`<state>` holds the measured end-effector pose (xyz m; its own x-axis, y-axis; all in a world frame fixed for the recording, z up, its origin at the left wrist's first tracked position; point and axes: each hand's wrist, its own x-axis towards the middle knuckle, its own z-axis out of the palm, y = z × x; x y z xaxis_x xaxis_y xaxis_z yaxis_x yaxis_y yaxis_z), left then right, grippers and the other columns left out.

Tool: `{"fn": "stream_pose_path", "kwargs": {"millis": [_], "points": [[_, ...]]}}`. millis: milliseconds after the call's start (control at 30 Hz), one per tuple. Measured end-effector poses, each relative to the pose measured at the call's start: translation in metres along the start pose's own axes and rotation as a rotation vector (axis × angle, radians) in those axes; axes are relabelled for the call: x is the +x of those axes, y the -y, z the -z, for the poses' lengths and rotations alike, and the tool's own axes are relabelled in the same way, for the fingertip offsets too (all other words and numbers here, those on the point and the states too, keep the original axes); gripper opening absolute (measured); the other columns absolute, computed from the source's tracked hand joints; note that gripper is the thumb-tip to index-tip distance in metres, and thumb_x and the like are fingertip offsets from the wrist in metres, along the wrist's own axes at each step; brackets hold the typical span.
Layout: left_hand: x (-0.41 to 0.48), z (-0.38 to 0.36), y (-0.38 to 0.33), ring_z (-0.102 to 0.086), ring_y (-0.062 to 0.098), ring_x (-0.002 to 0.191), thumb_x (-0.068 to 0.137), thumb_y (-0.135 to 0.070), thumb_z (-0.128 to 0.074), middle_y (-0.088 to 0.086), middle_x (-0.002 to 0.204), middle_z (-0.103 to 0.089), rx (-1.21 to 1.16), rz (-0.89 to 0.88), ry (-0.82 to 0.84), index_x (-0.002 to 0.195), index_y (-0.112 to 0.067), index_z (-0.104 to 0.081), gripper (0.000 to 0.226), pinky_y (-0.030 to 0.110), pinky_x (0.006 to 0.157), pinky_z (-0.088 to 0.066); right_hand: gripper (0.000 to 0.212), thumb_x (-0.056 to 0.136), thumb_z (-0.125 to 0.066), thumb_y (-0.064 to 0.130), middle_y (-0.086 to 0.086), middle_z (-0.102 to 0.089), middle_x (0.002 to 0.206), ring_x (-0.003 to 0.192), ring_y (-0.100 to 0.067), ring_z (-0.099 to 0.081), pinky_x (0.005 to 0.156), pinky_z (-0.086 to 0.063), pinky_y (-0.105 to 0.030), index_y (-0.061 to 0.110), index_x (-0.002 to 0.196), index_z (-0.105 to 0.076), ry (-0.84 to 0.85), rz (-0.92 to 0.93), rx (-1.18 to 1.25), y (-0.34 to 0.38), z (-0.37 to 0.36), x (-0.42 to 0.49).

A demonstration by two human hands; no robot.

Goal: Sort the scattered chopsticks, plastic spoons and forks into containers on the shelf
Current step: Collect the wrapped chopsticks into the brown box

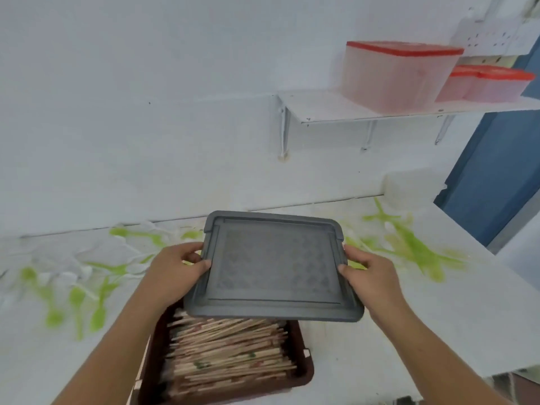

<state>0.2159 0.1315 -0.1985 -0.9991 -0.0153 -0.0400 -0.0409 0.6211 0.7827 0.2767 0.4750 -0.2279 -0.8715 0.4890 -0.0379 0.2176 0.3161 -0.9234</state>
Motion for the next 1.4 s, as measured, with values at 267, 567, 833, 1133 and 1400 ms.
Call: {"fn": "stream_pose_path", "kwargs": {"millis": [267, 567, 833, 1133, 1400], "points": [[-0.086, 0.022, 0.112, -0.068, 0.018, 0.097, 0.085, -0.024, -0.074, -0.011, 0.086, -0.077, 0.195, 0.175, -0.11, 0.097, -0.029, -0.083, 0.015, 0.03, 0.082, -0.05, 0.041, 0.093, -0.067, 0.005, 0.007, -0.063, 0.082, 0.074, -0.002, -0.057, 0.064, -0.041, -0.008, 0.011, 0.133, -0.068, 0.079, 0.185, -0.311, -0.041, -0.092, -0.086], [-0.107, 0.014, 0.119, -0.06, 0.019, 0.071, 0.085, -0.025, -0.073, 0.001, 0.076, -0.073, 0.198, 0.238, -0.23, 0.067, -0.02, -0.07, 0.019, 0.032, 0.071, -0.053, 0.034, 0.088, -0.065, -0.001, -0.01, -0.07, 0.097, 0.089, -0.026, -0.064, 0.079, -0.051, -0.034, -0.003, 0.121, -0.072, 0.072, 0.28, -0.446, -0.044, -0.1, -0.098], [-0.105, 0.01, 0.129, -0.064, 0.026, 0.091, 0.082, -0.028, -0.079, 0.002, 0.09, -0.07, 0.177, 0.253, -0.276, 0.089, -0.018, -0.078, 0.012, 0.038, 0.084, -0.054, 0.036, 0.09, -0.065, -0.001, 0.001, -0.058, 0.091, 0.078, -0.02, -0.058, 0.07, -0.043, -0.027, 0.002, 0.125, -0.072, 0.04, 0.353, -0.496, -0.053, -0.104, -0.096], [-0.097, 0.017, 0.149, -0.072, 0.03, 0.094, 0.097, -0.028, -0.07, 0.01, 0.099, -0.077, -0.44, 0.576, 0.034, 0.106, -0.009, -0.076, 0.022, 0.049, 0.091, -0.06, 0.036, 0.098, -0.059, 0.044, -0.002, -0.066, 0.115, 0.107, -0.027, -0.065, 0.091, -0.054, -0.043, 0.018, 0.122, -0.064, 0.181, -0.201, -0.204, -0.061, -0.105, -0.089], [-0.109, -0.017, 0.118, -0.065, 0.026, 0.087, 0.108, -0.03, -0.034, 0.006, 0.107, -0.063, 0.704, 0.179, -0.07, 0.142, -0.007, -0.037, 0.041, 0.031, 0.065, -0.042, 0.022, 0.099, -0.054, 0.019, 0.002, -0.065, 0.106, 0.086, -0.026, -0.066, 0.065, -0.049, -0.033, 0.006, 0.106, -0.07, 0.01, 0.383, -0.743, -0.047, -0.108, -0.11]]}}
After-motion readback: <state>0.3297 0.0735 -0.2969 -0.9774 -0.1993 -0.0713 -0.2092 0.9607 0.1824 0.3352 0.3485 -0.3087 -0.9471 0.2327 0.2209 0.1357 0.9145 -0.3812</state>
